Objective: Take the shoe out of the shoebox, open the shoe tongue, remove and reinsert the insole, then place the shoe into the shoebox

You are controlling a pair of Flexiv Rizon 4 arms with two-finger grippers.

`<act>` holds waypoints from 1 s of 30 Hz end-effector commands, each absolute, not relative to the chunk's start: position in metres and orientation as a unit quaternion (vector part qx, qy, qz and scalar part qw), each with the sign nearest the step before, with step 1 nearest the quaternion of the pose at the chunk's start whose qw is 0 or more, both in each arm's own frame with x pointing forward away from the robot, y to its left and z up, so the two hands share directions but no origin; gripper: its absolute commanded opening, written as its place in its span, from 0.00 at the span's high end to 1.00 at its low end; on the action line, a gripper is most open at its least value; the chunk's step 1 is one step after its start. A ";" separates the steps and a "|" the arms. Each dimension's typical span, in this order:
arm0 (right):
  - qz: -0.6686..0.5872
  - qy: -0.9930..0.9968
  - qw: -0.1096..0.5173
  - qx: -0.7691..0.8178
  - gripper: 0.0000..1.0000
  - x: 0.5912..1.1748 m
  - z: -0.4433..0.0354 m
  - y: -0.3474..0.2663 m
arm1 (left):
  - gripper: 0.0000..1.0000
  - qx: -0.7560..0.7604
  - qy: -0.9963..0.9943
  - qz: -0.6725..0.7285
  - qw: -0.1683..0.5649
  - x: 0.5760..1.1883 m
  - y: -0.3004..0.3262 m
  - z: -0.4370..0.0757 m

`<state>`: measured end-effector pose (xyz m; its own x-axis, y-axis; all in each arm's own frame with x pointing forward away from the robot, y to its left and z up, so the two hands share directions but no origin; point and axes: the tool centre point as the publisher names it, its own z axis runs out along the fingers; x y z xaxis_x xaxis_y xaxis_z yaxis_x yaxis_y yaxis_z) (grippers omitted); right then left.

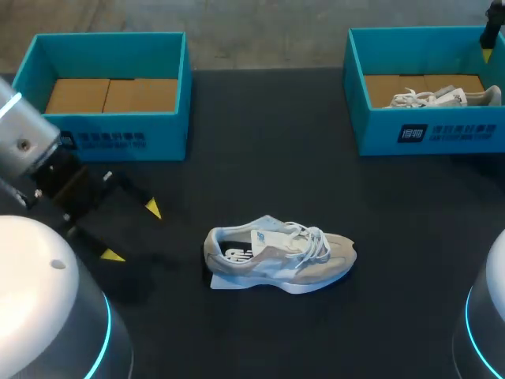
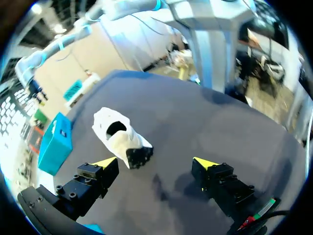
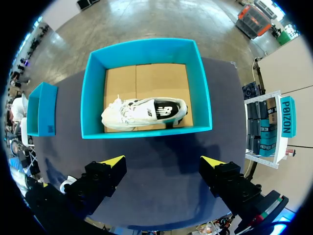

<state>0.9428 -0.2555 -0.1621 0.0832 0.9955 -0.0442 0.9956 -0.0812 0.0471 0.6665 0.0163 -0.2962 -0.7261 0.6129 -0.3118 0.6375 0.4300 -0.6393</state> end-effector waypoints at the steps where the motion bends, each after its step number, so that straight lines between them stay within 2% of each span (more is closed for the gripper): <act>1: 0.000 0.676 0.033 0.736 0.00 0.942 -0.162 -0.255 | 0.00 0.259 0.828 -0.498 -0.006 0.669 0.010 -0.308; 9: 0.000 0.676 0.033 0.736 0.00 0.942 -0.162 -0.255 | 0.00 0.259 0.828 -0.498 -0.006 0.669 0.010 -0.308; 16: 0.000 0.676 0.033 0.736 0.00 0.942 -0.162 -0.255 | 0.00 0.108 0.843 -0.526 -0.026 0.658 0.012 -0.319; 17: 0.000 0.676 0.033 0.736 0.00 0.942 -0.162 -0.255 | 0.00 0.077 0.848 -0.524 -0.010 0.660 0.011 -0.321; 30: 0.000 0.676 0.033 0.736 0.00 0.942 -0.162 -0.255 | 0.00 -0.002 0.829 -0.557 -0.038 0.668 0.002 -0.364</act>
